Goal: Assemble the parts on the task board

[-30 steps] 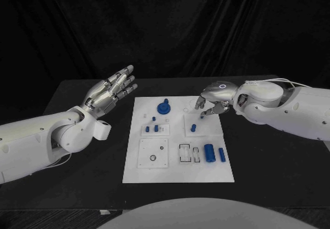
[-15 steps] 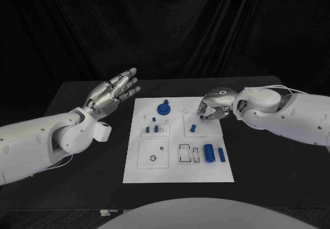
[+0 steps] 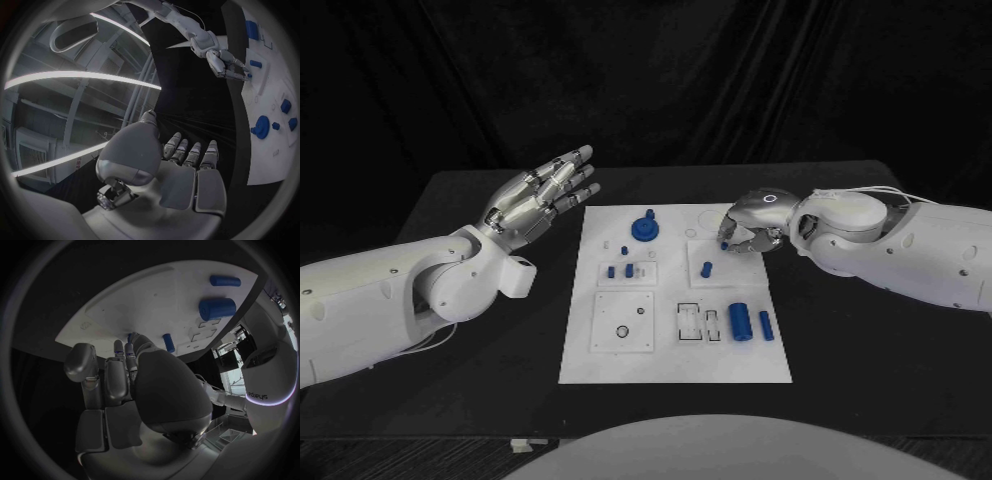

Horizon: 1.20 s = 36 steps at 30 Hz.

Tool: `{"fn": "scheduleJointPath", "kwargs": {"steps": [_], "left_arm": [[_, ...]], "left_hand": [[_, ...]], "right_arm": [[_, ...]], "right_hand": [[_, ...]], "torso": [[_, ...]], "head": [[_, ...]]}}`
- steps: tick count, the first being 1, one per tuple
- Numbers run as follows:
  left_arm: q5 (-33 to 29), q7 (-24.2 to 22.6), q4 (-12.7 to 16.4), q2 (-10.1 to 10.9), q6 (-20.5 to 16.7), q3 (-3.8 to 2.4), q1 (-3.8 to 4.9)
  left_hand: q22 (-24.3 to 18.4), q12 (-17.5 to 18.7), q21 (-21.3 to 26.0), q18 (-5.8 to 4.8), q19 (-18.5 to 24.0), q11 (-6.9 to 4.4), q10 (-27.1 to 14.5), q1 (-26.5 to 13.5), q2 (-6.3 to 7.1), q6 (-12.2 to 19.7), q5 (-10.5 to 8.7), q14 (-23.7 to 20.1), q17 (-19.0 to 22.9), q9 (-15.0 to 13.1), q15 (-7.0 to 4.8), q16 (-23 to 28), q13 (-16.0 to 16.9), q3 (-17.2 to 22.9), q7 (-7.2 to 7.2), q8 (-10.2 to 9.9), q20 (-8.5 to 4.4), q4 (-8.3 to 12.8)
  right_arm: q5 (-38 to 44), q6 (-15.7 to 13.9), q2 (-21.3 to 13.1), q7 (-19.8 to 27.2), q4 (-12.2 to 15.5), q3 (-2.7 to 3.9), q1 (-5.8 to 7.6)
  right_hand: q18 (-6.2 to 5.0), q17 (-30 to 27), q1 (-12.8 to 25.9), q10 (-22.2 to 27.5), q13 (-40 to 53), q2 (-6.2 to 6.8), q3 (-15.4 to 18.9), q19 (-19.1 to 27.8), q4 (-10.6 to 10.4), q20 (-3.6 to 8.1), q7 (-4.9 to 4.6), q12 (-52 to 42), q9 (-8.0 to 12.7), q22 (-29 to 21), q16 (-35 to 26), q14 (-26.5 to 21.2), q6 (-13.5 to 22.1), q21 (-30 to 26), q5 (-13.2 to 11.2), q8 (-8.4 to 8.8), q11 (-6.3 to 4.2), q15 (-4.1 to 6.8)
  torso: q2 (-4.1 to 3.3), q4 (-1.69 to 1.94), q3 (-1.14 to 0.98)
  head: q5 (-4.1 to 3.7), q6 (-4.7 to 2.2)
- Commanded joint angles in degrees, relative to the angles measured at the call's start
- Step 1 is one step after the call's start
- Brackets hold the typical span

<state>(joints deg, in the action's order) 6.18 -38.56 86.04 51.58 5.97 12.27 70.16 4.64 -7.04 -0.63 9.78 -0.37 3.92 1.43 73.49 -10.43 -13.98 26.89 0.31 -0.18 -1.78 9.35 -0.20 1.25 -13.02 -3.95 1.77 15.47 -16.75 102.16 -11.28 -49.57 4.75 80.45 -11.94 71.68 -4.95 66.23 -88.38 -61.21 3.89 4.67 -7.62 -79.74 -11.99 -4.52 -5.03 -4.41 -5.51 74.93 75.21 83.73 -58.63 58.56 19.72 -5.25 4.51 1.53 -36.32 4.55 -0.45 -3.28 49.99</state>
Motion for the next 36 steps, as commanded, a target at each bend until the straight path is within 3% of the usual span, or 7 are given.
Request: {"fn": "scheduleJointPath", "kwargs": {"steps": [1,9,13,23,27,32,36], "left_arm": [[-0.16,-0.74,0.01,-0.14,1.15,-0.04,-0.12],[-0.16,-0.52,-0.18,-0.37,1.37,-0.04,-0.20],[-0.16,-0.40,-0.37,-0.45,1.49,-0.04,-0.26],[-0.16,0.13,-0.66,-0.56,1.80,-0.03,-0.40],[-0.16,0.34,-0.78,-0.65,2.00,-0.03,-0.45],[-0.16,0.61,-0.85,-0.67,2.17,-0.03,-0.50],[-0.16,0.82,-0.92,-0.67,2.30,-0.03,-0.52]], "left_hand": [[0.04,-0.24,-0.04,0.37,-0.12,0.45,0.04,0.51,0.04,-0.41,0.26,-0.08,0.03,-0.08,0.08,-0.03,0.05,-0.09,-0.12,0.26,0.41,0.10],[0.08,-0.49,-0.05,0.47,-0.16,0.63,0.00,1.29,-0.10,-1.15,0.80,-0.10,0.03,-0.17,-0.17,-0.04,0.07,0.06,-0.69,0.41,0.44,0.18],[0.04,-0.62,-0.05,0.49,-0.17,0.60,-0.03,1.71,-0.15,-1.94,1.07,-0.08,0.02,-0.27,-0.09,-0.08,0.08,0.13,-1.13,0.59,0.48,0.19],[0.12,-0.96,-0.08,0.50,-0.23,0.89,-0.07,2.75,-0.36,-4.39,1.62,-0.05,-0.01,-0.56,0.06,-0.14,0.10,0.35,-2.23,1.31,0.62,0.28],[0.12,-1.01,-0.09,0.48,-0.27,1.02,-0.16,3.65,-0.27,-4.70,2.30,-0.04,-0.02,-0.56,0.26,-0.17,0.09,0.54,-2.49,1.50,0.74,0.51],[0.13,-1.26,-0.10,0.47,-0.30,1.26,-0.18,4.37,-0.21,-5.78,2.90,-0.01,-0.04,-0.69,0.42,-0.23,0.12,0.68,-2.87,1.90,0.83,0.60],[0.22,-1.68,-0.13,0.45,-0.34,1.58,-0.12,4.77,-0.23,-6.74,3.13,0.04,-0.07,-0.81,0.57,-0.31,0.18,0.77,-3.21,2.29,0.91,0.57]], "right_arm": [[0.25,-1.90,0.20,-1.53,-0.48,0.05,-0.38],[0.23,-2.94,1.12,-0.76,-2.10,0.05,-1.44],[-0.58,-3.42,1.50,-0.12,-2.52,0.05,-1.94],[-1.54,-4.29,2.21,0.75,-3.06,0.05,-2.48],[-1.60,-4.08,2.38,0.83,-3.13,0.05,-2.53],[-1.63,-3.27,2.50,1.01,-3.18,0.05,-2.56],[-1.64,-2.99,2.53,1.17,-3.10,0.05,-2.57]], "right_hand": [[-0.59,0.37,-0.41,-0.02,0.09,-0.03,-0.51,0.27,0.00,-0.04,0.22,-0.21,-0.29,7.69,-0.06,0.01,-0.76,0.09,0.40,-0.43,-0.04,0.09],[-0.58,0.48,-0.97,-2.20,0.48,-0.01,-1.84,0.18,0.93,0.19,-1.05,-1.64,-1.46,7.78,-0.07,-0.03,-2.07,0.24,1.38,-1.21,-0.63,0.38],[-0.53,0.61,-0.91,-3.29,0.66,0.17,-2.22,0.09,1.20,0.27,-1.22,-2.31,-1.88,7.85,-0.05,-0.03,-2.05,0.52,1.15,-1.27,-0.81,0.47],[-0.39,0.49,-0.60,-5.05,0.90,0.28,-2.91,0.06,1.38,-0.22,-1.81,-3.29,-2.51,7.86,-0.21,-0.05,-1.78,0.61,0.26,-1.18,-0.76,-0.46],[-0.40,0.37,-0.46,-5.05,0.82,0.69,-2.99,0.10,1.45,-0.38,-2.00,-3.23,-2.55,7.85,-0.32,-0.12,-1.24,0.55,0.28,-0.88,-0.61,-0.61],[-0.52,0.17,0.74,-3.86,0.41,1.81,-3.30,0.26,0.81,-0.73,-2.46,-2.49,-1.97,7.77,-0.56,-0.29,2.44,0.25,-0.42,1.19,-0.14,-0.80],[-0.56,0.08,1.03,-3.90,0.42,2.00,-3.34,0.33,0.65,-0.74,-2.44,-2.51,-1.87,7.73,-0.65,-0.34,2.94,0.08,-0.57,1.39,-0.14,-0.75]], "torso": [[0.02,-0.01,0.02],[0.00,0.01,0.01],[-0.01,0.01,0.01],[0.01,0.00,0.02],[0.00,0.01,0.01],[0.01,0.01,0.01],[0.01,0.01,0.01]], "head": [[0.17,0.01],[0.08,0.01],[0.12,0.01],[0.15,0.01],[0.19,0.01],[0.27,0.01],[0.20,0.01]]}}
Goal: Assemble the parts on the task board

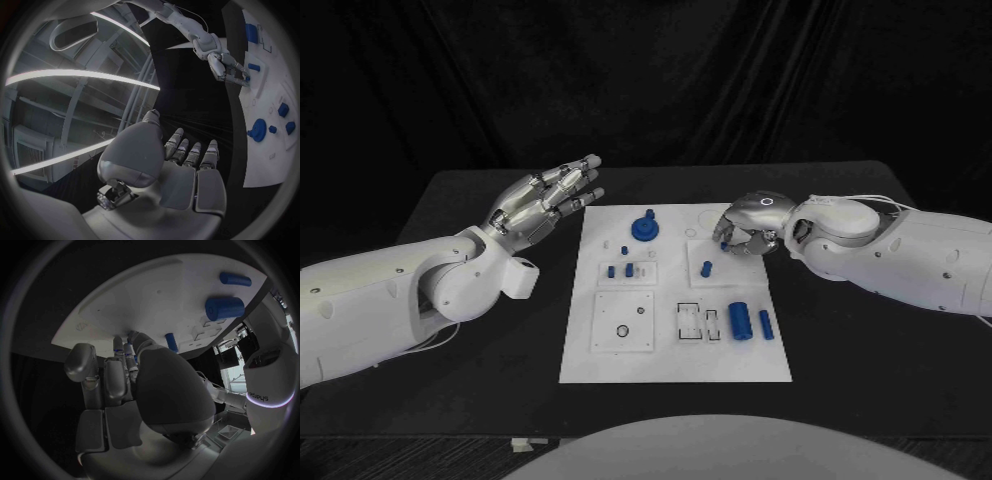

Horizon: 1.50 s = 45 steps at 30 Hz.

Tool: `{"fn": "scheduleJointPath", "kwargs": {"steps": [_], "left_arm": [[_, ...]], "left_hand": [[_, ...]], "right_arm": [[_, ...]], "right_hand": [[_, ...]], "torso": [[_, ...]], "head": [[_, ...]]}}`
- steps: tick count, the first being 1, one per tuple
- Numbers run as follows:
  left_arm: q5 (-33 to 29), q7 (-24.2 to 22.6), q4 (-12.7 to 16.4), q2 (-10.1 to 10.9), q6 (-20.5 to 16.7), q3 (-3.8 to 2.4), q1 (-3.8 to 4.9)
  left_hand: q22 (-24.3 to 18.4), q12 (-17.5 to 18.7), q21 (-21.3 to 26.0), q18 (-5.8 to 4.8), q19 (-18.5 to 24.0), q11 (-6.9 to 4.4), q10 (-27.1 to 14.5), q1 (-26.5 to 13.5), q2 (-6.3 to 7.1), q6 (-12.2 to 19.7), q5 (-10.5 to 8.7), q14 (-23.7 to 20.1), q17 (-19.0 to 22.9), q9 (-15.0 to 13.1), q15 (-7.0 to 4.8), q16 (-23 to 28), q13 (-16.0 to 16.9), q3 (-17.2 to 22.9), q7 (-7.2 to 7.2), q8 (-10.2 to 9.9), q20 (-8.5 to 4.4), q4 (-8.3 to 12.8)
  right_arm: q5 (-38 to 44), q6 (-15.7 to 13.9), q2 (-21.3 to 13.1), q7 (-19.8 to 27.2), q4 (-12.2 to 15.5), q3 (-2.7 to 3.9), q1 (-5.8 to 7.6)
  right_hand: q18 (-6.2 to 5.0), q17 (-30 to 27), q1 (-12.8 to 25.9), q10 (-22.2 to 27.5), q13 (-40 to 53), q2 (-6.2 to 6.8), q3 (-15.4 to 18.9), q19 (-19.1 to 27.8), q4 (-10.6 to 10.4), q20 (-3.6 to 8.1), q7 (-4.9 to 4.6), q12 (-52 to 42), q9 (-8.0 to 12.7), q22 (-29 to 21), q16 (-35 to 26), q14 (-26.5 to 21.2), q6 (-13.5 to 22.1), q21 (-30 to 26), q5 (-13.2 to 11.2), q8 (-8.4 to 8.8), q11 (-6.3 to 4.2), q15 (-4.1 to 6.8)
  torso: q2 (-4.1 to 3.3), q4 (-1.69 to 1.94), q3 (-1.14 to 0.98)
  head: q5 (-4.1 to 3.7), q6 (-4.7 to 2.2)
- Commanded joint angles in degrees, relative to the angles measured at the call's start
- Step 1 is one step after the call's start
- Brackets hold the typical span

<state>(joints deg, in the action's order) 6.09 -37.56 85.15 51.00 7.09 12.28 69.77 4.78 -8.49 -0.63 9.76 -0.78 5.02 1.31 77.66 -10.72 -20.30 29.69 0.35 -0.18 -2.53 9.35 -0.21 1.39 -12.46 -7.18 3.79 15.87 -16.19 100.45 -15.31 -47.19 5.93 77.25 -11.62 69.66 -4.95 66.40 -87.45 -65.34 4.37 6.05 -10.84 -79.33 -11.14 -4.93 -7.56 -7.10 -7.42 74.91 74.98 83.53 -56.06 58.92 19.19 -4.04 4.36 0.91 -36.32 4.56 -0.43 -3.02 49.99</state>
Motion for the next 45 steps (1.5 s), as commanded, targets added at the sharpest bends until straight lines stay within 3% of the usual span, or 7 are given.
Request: {"fn": "scheduleJointPath", "kwargs": {"steps": [1,10,17,31,33,38,45], "left_arm": [[-0.07,-0.14,-0.05,-0.09,1.21,-0.04,-0.13],[-0.07,0.16,-0.12,-0.11,1.30,-0.04,-0.16],[-0.07,0.37,-0.09,-0.10,1.22,-0.04,-0.17],[-0.07,0.86,-0.14,-0.15,1.73,-0.04,-0.19],[-0.07,0.93,-0.16,-0.17,1.83,-0.04,-0.20],[-0.07,1.15,-0.19,-0.20,2.11,-0.04,-0.22],[-0.07,1.46,-0.26,-0.17,2.47,-0.04,-0.25]], "left_hand": [[0.08,-0.34,-0.13,0.47,0.06,0.56,0.03,0.66,0.05,-0.66,0.34,0.02,-0.08,-0.08,0.58,-0.34,0.06,0.21,-0.06,0.36,0.52,-0.02],[0.15,-0.86,-0.15,0.45,0.01,0.88,0.12,0.89,-0.05,-1.08,0.39,0.21,-0.19,-0.12,0.75,-0.60,0.13,0.27,-0.36,0.65,0.61,-0.14],[0.33,-1.30,-0.19,0.41,-0.06,1.12,0.21,1.06,-0.15,-1.24,0.47,0.40,-0.29,-0.12,1.03,-0.86,0.19,0.31,-0.54,0.84,0.71,-0.20],[0.53,-1.65,-0.24,0.29,-0.17,1.22,0.27,1.22,-0.16,-1.26,0.53,0.67,-0.42,-0.12,1.54,-1.23,0.21,0.28,-0.66,1.02,0.87,-0.24],[0.62,-1.72,-0.26,0.26,-0.21,1.23,0.28,1.27,-0.17,-1.33,0.56,0.71,-0.43,-0.12,1.63,-1.29,0.22,0.29,-0.68,1.07,0.90,-0.23],[0.68,-1.76,-0.28,0.21,-0.25,1.28,0.27,1.38,-0.20,-1.33,0.62,0.79,-0.47,-0.12,1.76,-1.40,0.22,0.32,-0.73,1.12,0.94,-0.19],[0.82,-2.08,-0.32,0.06,-0.34,1.49,0.33,1.73,-0.31,-1.39,0.89,0.93,-0.52,-0.13,1.98,-1.61,0.25,0.46,-0.88,1.26,0.99,-0.09]], "right_arm": [[0.06,1.07,0.14,0.02,0.15,-0.27,-0.56],[-0.16,1.03,0.18,-0.01,0.27,-0.27,-0.56],[-1.11,1.40,0.28,-0.40,0.09,-0.27,-0.57],[-1.36,1.69,0.08,-0.97,0.21,-0.27,-0.57],[-1.37,1.30,0.06,-0.90,0.26,-0.27,-0.57],[-1.37,-0.12,-0.04,-0.56,0.50,-0.27,-0.57],[-1.37,-1.94,-0.15,-0.22,0.88,-0.27,-0.55]], "right_hand": [[-0.57,-0.13,0.13,0.25,-0.07,0.64,-0.12,-0.08,-0.21,-0.32,0.10,0.18,0.05,7.75,-0.45,-0.14,0.36,-0.30,-0.07,0.18,0.02,-0.10],[-0.60,-0.02,1.17,0.30,0.00,0.34,-0.38,0.05,-0.90,-0.42,0.29,0.11,-0.34,7.68,-0.43,-0.16,-0.93,-0.59,-0.69,-0.60,-0.05,-0.26],[-0.61,0.22,-0.57,0.00,0.05,-0.28,-2.09,0.10,0.82,-0.74,0.32,-0.07,-1.65,7.70,-0.31,-0.16,-4.34,-0.65,2.01,-2.44,0.07,-0.70],[-0.63,0.30,-1.41,-1.69,0.26,-0.44,-3.18,0.07,2.44,-0.71,0.22,-0.82,-2.59,7.76,-0.28,-0.16,-5.72,-0.33,2.02,-3.23,-0.17,-0.59],[-0.58,0.28,-3.15,-2.65,0.22,-1.04,-6.04,0.11,4.23,-0.44,0.14,-1.01,-3.11,7.83,-0.37,-0.21,-6.29,0.04,-7.12,-3.41,-0.41,-0.30],[-0.61,-0.06,-2.90,-3.98,0.37,-0.63,-9.52,0.21,5.46,-0.36,0.12,-1.47,-3.70,7.83,-0.72,-0.28,-7.18,0.29,-9.49,-3.59,-0.56,-0.22],[-0.58,0.09,-1.94,-4.94,0.55,-0.13,-10.68,0.13,5.90,-0.21,0.37,-1.84,-4.07,7.88,-0.67,-0.14,-7.84,0.71,-10.33,-3.73,-0.89,0.00]], "torso": [[0.01,-0.01,0.00],[0.02,0.00,-0.01],[0.02,0.00,-0.01],[0.12,0.00,-0.07],[0.12,0.00,-0.06],[0.11,-0.01,-0.07],[0.11,-0.01,-0.06]], "head": [[-0.09,0.01],[-0.15,0.01],[-0.14,0.01],[0.11,0.01],[0.21,0.01],[0.51,0.01],[0.97,0.01]]}}
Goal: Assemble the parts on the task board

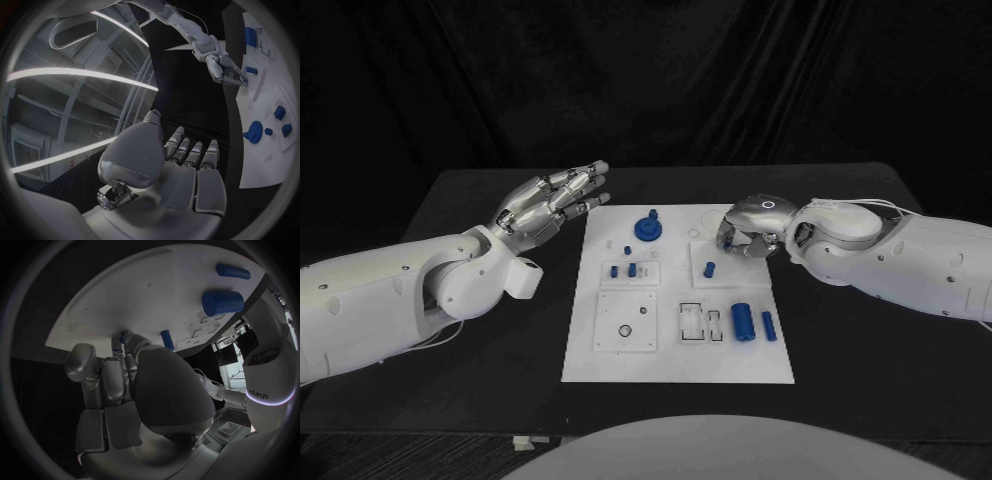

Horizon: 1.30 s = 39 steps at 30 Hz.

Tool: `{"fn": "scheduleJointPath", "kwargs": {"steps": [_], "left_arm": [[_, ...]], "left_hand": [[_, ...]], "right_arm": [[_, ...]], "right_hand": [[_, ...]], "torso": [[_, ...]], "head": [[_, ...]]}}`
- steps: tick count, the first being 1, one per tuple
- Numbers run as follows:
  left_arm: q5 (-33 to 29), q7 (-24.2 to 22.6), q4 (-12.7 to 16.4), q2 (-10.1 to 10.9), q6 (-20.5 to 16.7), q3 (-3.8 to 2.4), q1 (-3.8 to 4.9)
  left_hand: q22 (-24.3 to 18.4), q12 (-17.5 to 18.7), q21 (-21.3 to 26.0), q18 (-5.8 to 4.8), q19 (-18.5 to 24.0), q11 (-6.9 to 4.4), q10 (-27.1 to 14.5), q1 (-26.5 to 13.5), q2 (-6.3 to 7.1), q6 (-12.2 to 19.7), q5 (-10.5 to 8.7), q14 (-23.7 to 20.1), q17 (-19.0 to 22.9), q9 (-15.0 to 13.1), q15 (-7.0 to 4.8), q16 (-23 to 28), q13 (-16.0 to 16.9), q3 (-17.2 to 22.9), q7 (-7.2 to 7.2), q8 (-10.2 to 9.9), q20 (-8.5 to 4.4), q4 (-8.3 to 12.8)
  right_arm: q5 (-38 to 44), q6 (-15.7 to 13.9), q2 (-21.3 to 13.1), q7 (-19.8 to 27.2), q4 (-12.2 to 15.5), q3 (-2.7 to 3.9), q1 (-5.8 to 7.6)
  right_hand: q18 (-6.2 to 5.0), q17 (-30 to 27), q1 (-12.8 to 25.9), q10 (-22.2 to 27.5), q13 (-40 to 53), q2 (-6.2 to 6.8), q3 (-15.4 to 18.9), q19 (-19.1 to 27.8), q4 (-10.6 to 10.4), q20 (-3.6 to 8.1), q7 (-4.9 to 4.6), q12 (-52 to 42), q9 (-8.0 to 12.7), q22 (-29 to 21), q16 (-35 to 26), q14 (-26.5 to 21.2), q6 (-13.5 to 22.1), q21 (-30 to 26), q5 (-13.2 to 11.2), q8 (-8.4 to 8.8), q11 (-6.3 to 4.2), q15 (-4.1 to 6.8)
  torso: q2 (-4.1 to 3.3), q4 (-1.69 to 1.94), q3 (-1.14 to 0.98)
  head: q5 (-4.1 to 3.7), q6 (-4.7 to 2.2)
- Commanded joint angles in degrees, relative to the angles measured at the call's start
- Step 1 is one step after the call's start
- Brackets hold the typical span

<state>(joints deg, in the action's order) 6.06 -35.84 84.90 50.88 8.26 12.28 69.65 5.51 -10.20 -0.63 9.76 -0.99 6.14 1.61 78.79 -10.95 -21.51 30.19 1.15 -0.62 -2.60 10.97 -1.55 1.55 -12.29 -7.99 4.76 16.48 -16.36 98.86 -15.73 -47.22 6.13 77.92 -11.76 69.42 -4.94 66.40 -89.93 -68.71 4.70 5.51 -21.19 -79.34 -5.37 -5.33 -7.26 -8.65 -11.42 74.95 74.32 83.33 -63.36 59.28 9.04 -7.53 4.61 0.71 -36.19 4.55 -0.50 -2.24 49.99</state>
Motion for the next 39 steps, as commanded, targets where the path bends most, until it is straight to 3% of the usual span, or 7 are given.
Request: {"fn": "scheduleJointPath", "kwargs": {"steps": [1,7,14,23,29,35,39], "left_arm": [[-0.04,-0.24,-0.01,-0.04,1.33,-0.04,-0.14],[-0.04,-0.01,-0.28,-0.13,1.60,-0.04,-0.19],[-0.04,0.28,-0.46,-0.30,1.98,-0.04,-0.24],[-0.04,0.81,-0.95,-0.71,2.41,-0.04,-0.28],[-0.04,1.01,-1.23,-0.84,2.52,-0.04,-0.28],[-0.04,1.02,-2.17,-1.48,3.09,-0.05,-0.30],[-0.04,0.04,-2.76,-1.89,3.32,-0.05,-0.34]], "left_hand": [[0.12,-0.42,-0.33,0.03,-0.16,0.42,0.04,0.70,-0.10,-0.20,0.45,0.15,-0.08,-0.07,0.41,-0.31,0.09,0.33,-0.12,0.33,0.38,0.11],[0.20,-0.52,-0.36,-0.05,-0.21,0.53,0.07,0.90,-0.16,-0.19,0.55,0.21,-0.10,-0.07,0.49,-0.40,0.10,0.42,-0.21,0.38,0.40,0.16],[0.50,-0.71,-0.43,-0.18,-0.35,0.69,0.09,1.25,-0.38,-0.20,0.65,0.34,-0.16,-0.07,0.66,-0.61,0.12,0.62,-0.36,0.48,0.43,0.20],[1.03,-0.86,-0.56,-0.29,-0.59,0.81,0.11,1.60,-0.55,-0.18,0.80,0.42,-0.18,-0.08,0.77,-0.76,0.13,0.80,-0.46,0.56,0.45,0.24],[0.85,-0.96,-0.54,-0.33,-0.58,0.86,0.14,1.67,-0.61,-0.15,0.81,0.44,-0.19,-0.07,0.79,-0.80,0.14,0.84,-0.50,0.58,0.45,0.23],[0.84,-1.47,-0.54,-0.45,-0.63,0.99,0.27,1.94,-0.91,-0.48,0.88,0.45,-0.19,-0.12,0.74,-0.86,0.21,1.05,-0.63,0.75,0.43,0.19],[1.54,-3.32,-0.72,-0.57,-1.04,1.19,0.92,2.82,-1.23,-2.38,1.12,1.01,-0.40,-0.38,0.50,-1.69,0.44,1.44,-0.83,1.73,0.38,0.11]], "right_arm": [[0.22,-1.67,-0.15,-0.41,0.25,-0.13,-0.30],[0.22,-2.88,-0.63,-0.52,1.07,-0.12,-0.04],[0.22,-3.41,-1.46,-1.19,2.80,-0.12,1.63],[0.22,-2.89,-3.58,-2.94,6.92,-0.12,5.60],[0.22,-2.14,-4.55,-4.00,11.05,-0.12,7.18],[0.22,-0.62,-3.18,-4.28,14.70,-0.12,7.52],[0.22,0.36,-0.41,-4.12,16.20,-0.12,6.70]], "right_hand": [[-0.59,0.02,0.57,-1.63,0.24,0.42,-0.42,0.13,0.17,0.20,0.10,-0.31,-0.11,7.84,-0.06,0.05,-0.60,0.35,-0.23,-0.26,-1.16,0.22],[-0.59,-0.07,0.79,-1.65,0.24,0.57,-0.74,0.13,0.30,0.25,0.11,-0.26,-0.17,7.84,-0.15,0.05,-0.61,0.39,-0.65,-0.20,-1.18,0.27],[-0.59,-0.05,0.98,-1.56,0.21,0.59,-1.03,0.15,0.33,0.27,0.11,-0.17,-0.21,7.82,-0.15,0.08,-0.53,0.37,-1.00,-0.10,-1.16,0.26],[-0.66,-0.33,1.16,-1.53,0.20,0.57,-1.34,0.29,0.39,0.29,0.11,-0.10,-0.27,7.72,-0.37,0.01,-0.51,0.01,-1.52,-0.03,-1.16,0.25],[-0.68,-0.52,1.24,-1.35,0.17,0.70,-1.69,0.41,0.55,0.28,0.03,0.04,-0.25,7.67,-0.56,-0.08,-0.16,-0.19,-1.81,0.24,-1.08,0.20],[-0.71,-0.30,1.05,-1.31,0.19,0.80,-2.15,0.50,0.92,0.28,-0.05,0.09,-0.23,7.63,-0.44,-0.02,0.18,-0.34,-1.65,0.51,-1.03,0.19],[-0.79,-0.36,1.02,-1.20,0.18,0.91,-2.34,0.65,1.10,0.27,-0.10,0.17,-0.21,7.53,-0.49,-0.02,0.39,-0.74,-1.48,0.68,-0.99,0.16]], "torso": [[-0.01,0.00,0.00],[0.00,0.00,0.01],[0.04,-0.01,0.04],[0.02,0.01,0.03],[0.03,0.01,0.05],[0.00,0.01,0.01],[0.01,0.00,0.02]], "head": [[0.21,0.01],[0.24,0.01],[0.44,0.01],[0.63,0.01],[0.86,0.01],[1.04,0.01],[1.77,0.01]]}}
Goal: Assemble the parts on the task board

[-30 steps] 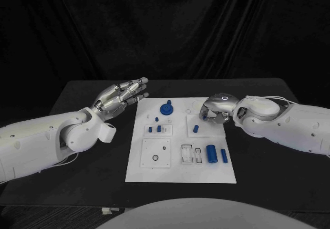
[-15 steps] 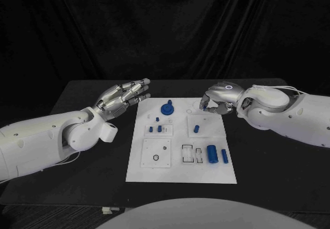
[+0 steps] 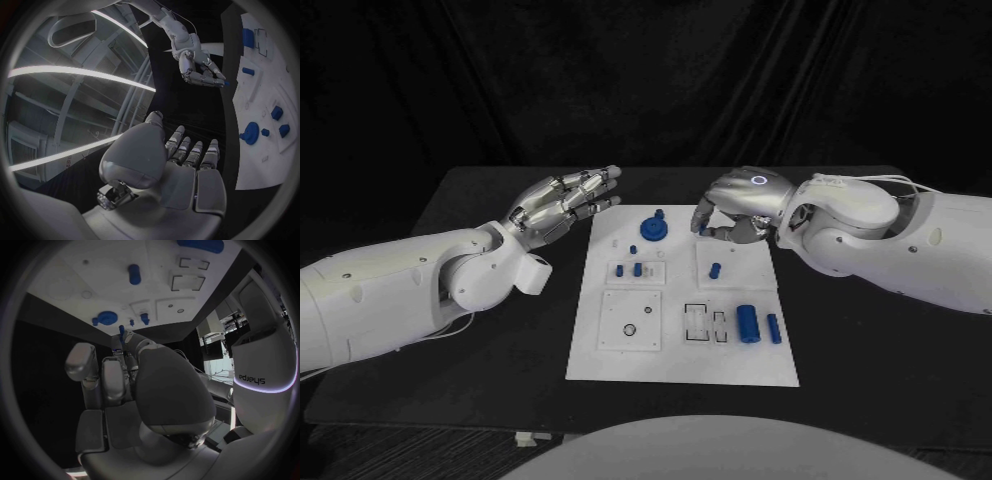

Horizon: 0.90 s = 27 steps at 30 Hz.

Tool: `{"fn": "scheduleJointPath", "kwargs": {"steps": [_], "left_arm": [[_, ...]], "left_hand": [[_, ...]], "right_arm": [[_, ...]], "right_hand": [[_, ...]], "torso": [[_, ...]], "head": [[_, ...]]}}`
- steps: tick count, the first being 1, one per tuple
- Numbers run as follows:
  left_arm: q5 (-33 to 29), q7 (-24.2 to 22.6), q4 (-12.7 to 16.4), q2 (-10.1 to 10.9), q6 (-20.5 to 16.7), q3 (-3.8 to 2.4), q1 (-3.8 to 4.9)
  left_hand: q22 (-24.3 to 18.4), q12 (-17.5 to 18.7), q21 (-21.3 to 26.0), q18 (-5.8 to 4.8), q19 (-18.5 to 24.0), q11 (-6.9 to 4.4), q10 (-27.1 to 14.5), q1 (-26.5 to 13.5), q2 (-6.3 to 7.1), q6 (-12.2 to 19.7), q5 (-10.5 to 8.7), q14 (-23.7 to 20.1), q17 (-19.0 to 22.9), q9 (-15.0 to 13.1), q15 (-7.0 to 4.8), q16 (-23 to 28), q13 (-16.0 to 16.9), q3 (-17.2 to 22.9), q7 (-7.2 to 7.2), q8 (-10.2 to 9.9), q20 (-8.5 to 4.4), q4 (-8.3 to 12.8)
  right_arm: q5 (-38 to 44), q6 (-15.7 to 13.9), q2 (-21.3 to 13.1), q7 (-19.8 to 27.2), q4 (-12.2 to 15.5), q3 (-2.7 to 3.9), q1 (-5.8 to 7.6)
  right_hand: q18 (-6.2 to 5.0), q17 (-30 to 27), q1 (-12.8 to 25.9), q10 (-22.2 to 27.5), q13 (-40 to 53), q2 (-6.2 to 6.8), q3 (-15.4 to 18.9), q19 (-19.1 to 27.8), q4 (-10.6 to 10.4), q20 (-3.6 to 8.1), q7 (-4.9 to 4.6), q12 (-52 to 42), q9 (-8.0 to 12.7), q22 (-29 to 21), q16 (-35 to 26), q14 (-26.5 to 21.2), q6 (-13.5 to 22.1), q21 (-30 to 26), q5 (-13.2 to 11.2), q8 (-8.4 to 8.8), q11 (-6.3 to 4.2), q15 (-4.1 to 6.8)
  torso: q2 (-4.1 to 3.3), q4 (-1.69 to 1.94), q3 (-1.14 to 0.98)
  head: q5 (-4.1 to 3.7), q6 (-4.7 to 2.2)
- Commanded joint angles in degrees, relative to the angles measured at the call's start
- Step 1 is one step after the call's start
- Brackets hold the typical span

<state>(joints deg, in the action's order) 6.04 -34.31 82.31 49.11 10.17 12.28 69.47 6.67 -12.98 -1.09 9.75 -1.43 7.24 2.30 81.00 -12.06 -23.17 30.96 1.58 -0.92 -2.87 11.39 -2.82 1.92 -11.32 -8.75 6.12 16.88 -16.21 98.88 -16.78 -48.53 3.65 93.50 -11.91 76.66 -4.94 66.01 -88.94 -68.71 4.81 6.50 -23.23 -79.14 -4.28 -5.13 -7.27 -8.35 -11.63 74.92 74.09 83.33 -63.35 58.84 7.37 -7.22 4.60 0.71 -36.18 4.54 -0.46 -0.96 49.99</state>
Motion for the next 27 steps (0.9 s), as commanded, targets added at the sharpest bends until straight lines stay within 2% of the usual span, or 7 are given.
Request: {"fn": "scheduleJointPath", "kwargs": {"steps": [1,3,5,8,14,20,27], "left_arm": [[-0.03,-1.90,-0.18,-0.13,1.37,-0.05,-0.15],[-0.03,-2.61,-0.05,0.02,1.13,-0.05,-0.16],[-0.03,-3.41,0.18,0.32,0.69,-0.06,-0.17],[-0.03,-4.35,0.45,0.84,0.09,-0.06,-0.17],[-0.03,-4.85,0.84,1.43,-0.49,-0.06,-0.17],[-0.03,-5.84,1.22,1.79,-1.67,-0.06,-0.17],[-0.03,-5.99,1.29,1.98,-1.92,-0.07,-0.18]], "left_hand": [[0.55,-0.68,-0.30,-0.55,-0.70,0.05,0.28,0.68,-0.12,-0.88,0.37,0.62,-0.11,-0.12,0.04,-0.48,0.08,0.49,-0.04,0.49,-0.03,-0.08],[0.38,-0.62,-0.27,-0.56,-0.67,0.01,0.27,0.75,-0.10,-0.92,0.38,0.38,-0.01,-0.12,-0.24,-0.18,0.06,0.49,0.01,0.56,-0.05,-0.10],[-1.36,0.23,0.19,-0.70,0.01,-0.01,-0.21,1.16,-0.02,-0.62,0.51,-1.14,0.58,-0.02,-2.82,1.78,-0.12,0.47,0.12,0.87,-0.22,-0.15],[-1.26,0.23,0.17,-0.62,-0.01,-0.13,-0.26,1.21,-0.04,-0.72,0.59,-1.20,0.60,-0.03,-3.26,1.85,-0.12,0.46,0.21,1.00,-0.29,-0.17],[-1.50,0.31,0.21,-0.59,0.06,-0.16,-0.31,1.24,-0.05,-0.82,0.70,-1.26,0.64,-0.04,-3.41,1.98,-0.14,0.46,0.23,1.08,-0.32,-0.17],[-2.52,0.75,0.37,0.11,0.48,-0.75,-0.94,1.14,-0.08,-0.54,0.74,-1.58,0.92,0.00,-5.86,2.82,-0.23,0.18,0.58,1.51,-1.53,-0.26],[-2.61,0.84,0.39,0.18,0.51,-0.81,-1.02,1.13,-0.10,-0.48,0.84,-1.58,0.92,0.01,-5.83,2.82,-0.24,0.16,0.64,1.54,-1.72,-0.25]], "right_arm": [[0.20,1.48,1.95,-1.42,0.67,0.03,-0.91],[0.20,1.26,3.52,-1.07,0.49,0.03,-1.58],[0.20,0.65,5.12,-0.62,0.00,0.03,-2.25],[0.20,0.83,7.58,-0.21,-1.14,0.03,-3.18],[0.20,3.14,11.23,-0.08,-2.83,0.03,-4.34],[0.20,4.05,13.56,0.55,-3.82,0.03,-5.93],[0.20,4.71,14.35,0.58,-4.86,0.04,-7.24]], "right_hand": [[-0.80,0.02,0.02,-1.19,0.06,-0.07,-0.32,0.47,0.04,0.07,-0.10,-0.12,0.00,7.54,-0.27,-0.03,0.39,-0.34,0.20,0.38,-0.98,0.16],[-0.80,0.06,-0.02,-1.19,0.07,-0.04,-0.37,0.46,0.10,0.07,-0.09,-0.12,0.00,7.55,-0.24,-0.01,0.39,-0.31,0.23,0.39,-0.98,0.15],[-0.80,0.27,-0.10,-1.25,0.09,-0.04,-0.48,0.45,0.23,0.07,-0.09,-0.15,-0.03,7.56,-0.10,0.06,0.34,-0.28,0.27,0.39,-0.99,0.16],[-0.80,0.37,-0.07,-1.36,0.14,-0.03,-0.55,0.44,0.31,0.07,-0.10,-0.21,-0.06,7.56,-0.03,0.10,0.26,-0.27,0.27,0.38,-1.00,0.17],[-0.83,0.25,0.07,-1.38,0.16,0.00,-0.52,0.51,0.28,0.07,-0.13,-0.23,-0.08,7.51,-0.11,0.07,0.23,-0.48,0.24,0.38,-0.98,0.15],[-0.91,-0.10,0.20,-1.38,0.17,0.07,-0.49,0.68,0.29,0.05,-0.15,-0.23,-0.08,7.40,-0.36,-0.04,0.31,-0.91,0.20,0.44,-0.97,0.14],[-0.94,-0.25,0.36,-1.50,0.24,0.12,-0.47,0.77,0.30,0.04,-0.16,-0.31,-0.07,7.35,-0.47,-0.11,0.40,-1.11,0.16,0.53,-0.99,0.12]], "torso": [[-0.01,0.01,-0.02],[-0.02,0.02,-0.02],[-0.02,0.02,0.00],[-0.02,0.06,0.02],[-0.02,0.02,0.00],[0.00,0.02,0.00],[0.01,0.00,0.01]], "head": [[1.16,0.01],[1.99,0.01],[2.63,0.01],[3.86,0.01],[4.19,0.01],[4.24,0.01],[4.39,0.01]]}}
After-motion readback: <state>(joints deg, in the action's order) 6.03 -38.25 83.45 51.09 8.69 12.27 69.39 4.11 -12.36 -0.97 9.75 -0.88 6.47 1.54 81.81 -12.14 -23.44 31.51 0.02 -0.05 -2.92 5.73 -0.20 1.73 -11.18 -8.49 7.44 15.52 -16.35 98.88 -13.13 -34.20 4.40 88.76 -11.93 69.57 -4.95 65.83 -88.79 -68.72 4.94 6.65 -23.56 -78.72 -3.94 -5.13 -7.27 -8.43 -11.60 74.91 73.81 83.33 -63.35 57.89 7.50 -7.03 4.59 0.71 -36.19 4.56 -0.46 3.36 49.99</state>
